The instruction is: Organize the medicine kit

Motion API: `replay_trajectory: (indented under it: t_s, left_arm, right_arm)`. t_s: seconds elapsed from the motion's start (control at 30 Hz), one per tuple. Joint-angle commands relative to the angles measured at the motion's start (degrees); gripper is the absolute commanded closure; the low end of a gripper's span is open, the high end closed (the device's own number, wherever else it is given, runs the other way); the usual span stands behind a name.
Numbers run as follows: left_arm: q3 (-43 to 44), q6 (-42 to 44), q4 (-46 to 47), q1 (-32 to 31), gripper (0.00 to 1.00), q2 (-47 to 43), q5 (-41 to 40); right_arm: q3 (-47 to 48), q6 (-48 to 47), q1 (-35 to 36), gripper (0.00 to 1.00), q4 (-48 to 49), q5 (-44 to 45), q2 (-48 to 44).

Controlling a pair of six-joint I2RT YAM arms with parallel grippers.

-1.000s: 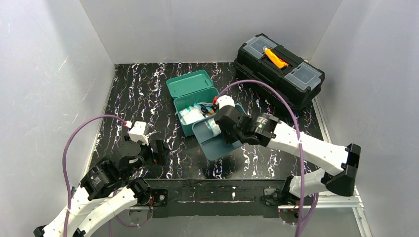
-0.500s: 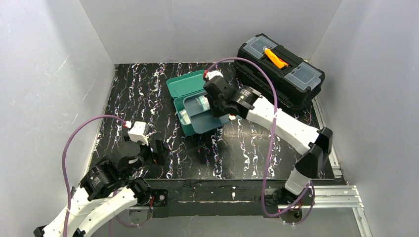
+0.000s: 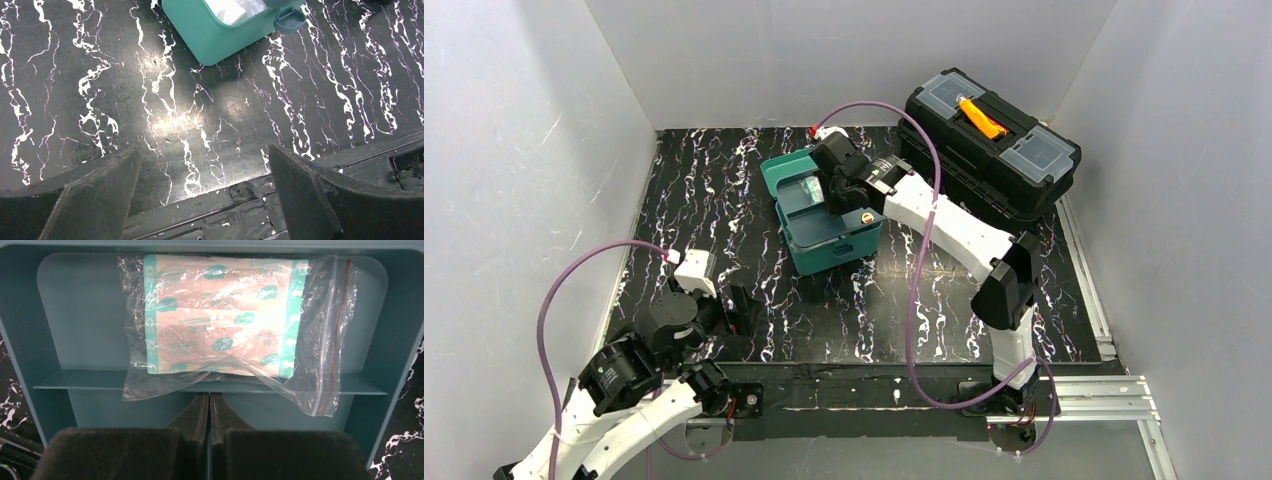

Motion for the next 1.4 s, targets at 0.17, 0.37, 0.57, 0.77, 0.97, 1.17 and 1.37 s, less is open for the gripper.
replay_trajectory:
  t_s: [0.17, 0.37, 0.57, 0.77, 0.97, 1.17, 1.37]
  left_arm:
    - [0.84, -0.27, -1.31, 0.24, 0.02, -0.87, -1.86]
    - [0.85, -0.45, -1.45, 0.21, 0.02, -0.93, -2.26]
    - [0.82, -0.44, -1.4, 0.24, 0.02, -1.35, -2.17]
    - [0.76, -0.44, -1.39, 0.25, 0.02, -1.53, -2.19]
    - [0.75, -0.44, -1.42, 0.25, 0.02, -1.51, -2.26]
    - [0.76, -0.44, -1.4, 0.2, 0.02, -1.43, -2.28]
    - [0.76, -0.48, -1.35, 0.22, 0.02, -1.28, -2.31]
  right_arm:
    - [6.2, 1.46, -1.28, 0.99, 2.66, -0.56, 5.35]
    - [5.3, 3.23, -1.56, 0.99, 3.73, -0.45, 6.7]
    - [4.1, 4.29, -2.12, 0.99, 4.86, -0.34, 7.56]
    - [3.98, 4.39, -2.73, 0.99, 5.16, -1.07, 8.46]
    - [1.89, 4.8, -2.83, 0.99, 5.83, -2.06, 8.47]
    - [-0.7, 5.23, -2.83, 0.99, 6.73, -3.03, 8.37]
    - [-2.26, 5.38, -2.82, 0.99, 7.18, -3.74, 8.25]
